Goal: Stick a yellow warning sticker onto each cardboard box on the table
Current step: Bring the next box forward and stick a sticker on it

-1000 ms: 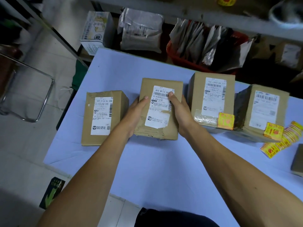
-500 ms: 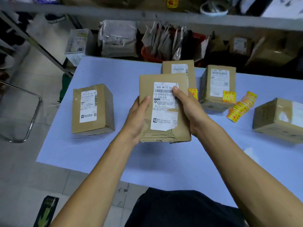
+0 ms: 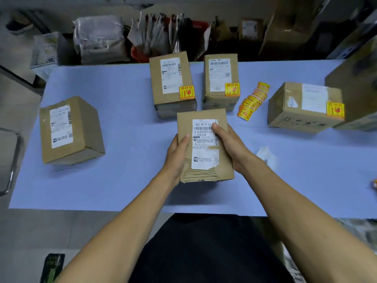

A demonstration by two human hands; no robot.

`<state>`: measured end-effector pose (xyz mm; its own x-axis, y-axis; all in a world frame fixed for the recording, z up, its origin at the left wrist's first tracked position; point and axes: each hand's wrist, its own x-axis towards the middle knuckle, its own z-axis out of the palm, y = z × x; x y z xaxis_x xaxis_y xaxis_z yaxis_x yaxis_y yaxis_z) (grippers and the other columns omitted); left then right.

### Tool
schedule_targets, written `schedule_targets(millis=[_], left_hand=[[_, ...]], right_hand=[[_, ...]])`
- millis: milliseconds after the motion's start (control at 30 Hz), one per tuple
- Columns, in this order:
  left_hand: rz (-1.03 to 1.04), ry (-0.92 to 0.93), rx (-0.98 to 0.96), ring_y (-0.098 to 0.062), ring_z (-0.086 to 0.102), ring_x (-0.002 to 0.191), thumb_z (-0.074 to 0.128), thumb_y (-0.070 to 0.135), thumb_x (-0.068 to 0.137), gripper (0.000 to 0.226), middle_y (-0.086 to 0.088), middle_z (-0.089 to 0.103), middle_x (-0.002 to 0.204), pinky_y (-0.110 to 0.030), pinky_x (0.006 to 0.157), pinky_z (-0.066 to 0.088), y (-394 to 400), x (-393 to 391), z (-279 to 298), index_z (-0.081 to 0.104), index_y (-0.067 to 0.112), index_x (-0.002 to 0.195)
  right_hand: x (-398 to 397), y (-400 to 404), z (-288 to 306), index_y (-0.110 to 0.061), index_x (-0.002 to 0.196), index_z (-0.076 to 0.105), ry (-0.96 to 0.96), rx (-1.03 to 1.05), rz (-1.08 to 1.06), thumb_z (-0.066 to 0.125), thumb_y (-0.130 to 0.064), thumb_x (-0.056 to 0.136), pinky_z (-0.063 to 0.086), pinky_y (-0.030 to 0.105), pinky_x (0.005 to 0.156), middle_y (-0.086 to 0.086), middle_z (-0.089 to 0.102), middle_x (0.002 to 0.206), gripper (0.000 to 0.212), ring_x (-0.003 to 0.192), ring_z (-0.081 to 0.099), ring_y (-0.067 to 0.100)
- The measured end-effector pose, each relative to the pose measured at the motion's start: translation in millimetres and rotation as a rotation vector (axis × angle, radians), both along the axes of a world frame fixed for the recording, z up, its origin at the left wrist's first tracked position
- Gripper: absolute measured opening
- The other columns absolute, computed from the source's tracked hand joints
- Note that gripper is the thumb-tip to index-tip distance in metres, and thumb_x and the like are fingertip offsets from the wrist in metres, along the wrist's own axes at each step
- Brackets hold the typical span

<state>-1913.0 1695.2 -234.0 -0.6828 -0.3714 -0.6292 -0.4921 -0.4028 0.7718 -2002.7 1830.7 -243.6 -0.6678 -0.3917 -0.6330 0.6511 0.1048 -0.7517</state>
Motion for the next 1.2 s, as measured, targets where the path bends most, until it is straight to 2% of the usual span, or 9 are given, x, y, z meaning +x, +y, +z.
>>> schedule_targets(millis=[233,467,600,667,733,800,867,1000,1200], left_hand=[[-0.005,-0.053,0.041,-0.024,0.072,0.099,0.063,0.022,0.095,0.037,-0.008,0.072,0.118,-0.029,0.069,0.06,8.6,-27.7,-14.8,0.056,0.017,0.131],[-0.036,-0.095,-0.013,-0.018,0.074,0.098,0.064,0.028,0.095,0.035,0.0,0.074,0.114,-0.029,0.075,0.059,5.0,-35.3,-26.1,0.057,0.023,0.129],[-0.092,-0.108,-0.086,-0.016,0.072,0.102,0.064,0.034,0.094,0.04,-0.001,0.071,0.121,-0.038,0.091,0.057,5.0,-35.6,-30.0,0.055,0.025,0.132],[-0.175,-0.165,-0.292,-0.016,0.063,0.119,0.066,0.047,0.088,0.063,0.003,0.061,0.138,-0.045,0.105,0.049,2.7,-36.9,-29.7,0.043,0.029,0.144],[-0.28,-0.236,-0.641,-0.018,0.037,0.144,0.065,0.048,0.088,0.084,0.002,0.033,0.16,-0.044,0.118,0.032,0.1,-39.5,-25.6,0.019,0.028,0.156],[-0.424,-0.119,-1.01,-0.02,0.011,0.153,0.057,0.037,0.093,0.08,-0.001,0.014,0.166,-0.039,0.124,0.014,1.0,-45.7,-18.6,0.013,0.02,0.158],[-0.651,0.046,-1.253,-0.024,0.002,0.154,0.048,0.037,0.092,0.075,-0.005,0.011,0.167,-0.039,0.123,0.003,4.1,-58.0,-14.0,0.017,0.016,0.157],[-0.971,0.038,-1.335,-0.021,-0.006,0.154,0.025,0.058,0.092,0.075,0.0,0.002,0.167,-0.045,0.122,-0.006,16.3,-77.4,-24.3,0.016,0.024,0.158],[-0.952,0.055,-1.374,-0.019,-0.001,0.154,0.028,0.058,0.094,0.071,0.001,0.007,0.167,-0.044,0.121,-0.005,15.0,-77.1,-34.9,0.024,0.026,0.157]], right_hand=[[-30.0,6.3,-30.4,-0.025,0.15,0.037,-0.015,0.059,0.034,0.068,-0.06,0.079,0.059,0.042,0.089,-0.001,0.067,0.131,0.084,0.104,0.073,0.018],[-41.5,6.4,-48.2,-0.031,0.154,0.029,0.006,0.157,0.119,0.062,-0.078,0.067,0.052,0.045,0.102,-0.006,0.06,0.14,0.104,0.115,0.066,0.017],[-45.1,10.8,-47.9,-0.035,0.152,0.031,0.022,0.203,0.179,0.059,-0.089,0.061,0.05,0.045,0.105,-0.009,0.059,0.141,0.11,0.119,0.064,0.016],[-49.3,16.4,-40.5,-0.035,0.154,0.032,0.059,0.261,0.19,0.056,-0.088,0.068,0.042,0.045,0.112,-0.006,0.049,0.151,0.104,0.132,0.054,0.017],[-58.1,27.0,-35.2,-0.029,0.154,0.034,0.195,0.376,0.16,0.052,-0.066,0.092,0.033,0.043,0.118,0.0,0.041,0.157,0.075,0.142,0.042,0.02],[-71.3,42.2,-38.7,-0.02,0.15,0.042,0.426,0.552,0.178,0.051,-0.044,0.101,0.034,0.04,0.116,0.007,0.045,0.153,0.056,0.14,0.043,0.025],[-84.5,53.9,-45.8,-0.011,0.143,0.05,0.614,0.726,0.258,0.054,-0.029,0.1,0.039,0.04,0.106,0.016,0.051,0.145,0.047,0.133,0.047,0.033],[-109.3,66.9,-59.9,-0.007,0.145,0.045,0.73,0.924,0.419,0.056,-0.017,0.096,0.04,0.045,0.103,0.021,0.039,0.151,0.051,0.135,0.038,0.042],[-129.6,74.1,-83.0,-0.009,0.15,0.039,0.814,1.002,0.587,0.062,-0.026,0.096,0.037,0.049,0.107,0.02,0.034,0.155,0.061,0.138,0.033,0.043]])
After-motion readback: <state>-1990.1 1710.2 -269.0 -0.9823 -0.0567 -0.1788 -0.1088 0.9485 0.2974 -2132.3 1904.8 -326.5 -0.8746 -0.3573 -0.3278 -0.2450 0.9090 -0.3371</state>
